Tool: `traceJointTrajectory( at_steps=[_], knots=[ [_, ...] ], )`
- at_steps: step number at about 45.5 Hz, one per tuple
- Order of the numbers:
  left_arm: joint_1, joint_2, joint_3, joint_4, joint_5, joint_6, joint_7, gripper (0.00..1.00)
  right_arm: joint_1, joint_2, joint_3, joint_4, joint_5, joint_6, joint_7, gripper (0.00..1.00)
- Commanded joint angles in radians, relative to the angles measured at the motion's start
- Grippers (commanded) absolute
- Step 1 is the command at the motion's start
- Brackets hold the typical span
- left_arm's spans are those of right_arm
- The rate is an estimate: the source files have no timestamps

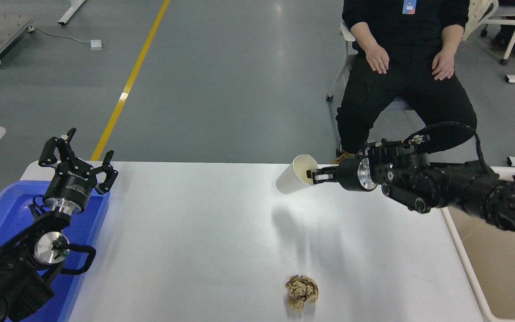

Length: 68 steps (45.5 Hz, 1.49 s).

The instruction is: Clean the table surface

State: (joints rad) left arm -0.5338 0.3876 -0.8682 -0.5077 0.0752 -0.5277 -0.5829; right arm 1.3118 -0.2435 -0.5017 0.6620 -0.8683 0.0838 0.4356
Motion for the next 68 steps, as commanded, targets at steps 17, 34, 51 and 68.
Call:
traceJointTrajectory(
  at_steps=[17,34,51,68],
  knots=[
    [0.000,0.000,0.000,0.000,0.000,0.000,0.000,1.00,0.052,-0.424,0.382,0.104,0.074,0.179,0.055,0.00],
    [0.000,-0.001,0.000,0.000,0.000,0.000,0.000,1.00,-0.042,-0.480,0.381,-0.251,0.282,0.182,0.054,0.00],
    [0.000,-0.001,0.000,0.000,0.000,0.000,0.000,1.00,-0.253,-0.477,0.379,-0.674,0.342,0.182,0.046,0.00],
    [0.000,0.000,0.000,0.000,0.000,0.000,0.000,1.00,-0.417,-0.398,0.382,-0.786,0.413,0.134,-0.178,0.00]
  ],
)
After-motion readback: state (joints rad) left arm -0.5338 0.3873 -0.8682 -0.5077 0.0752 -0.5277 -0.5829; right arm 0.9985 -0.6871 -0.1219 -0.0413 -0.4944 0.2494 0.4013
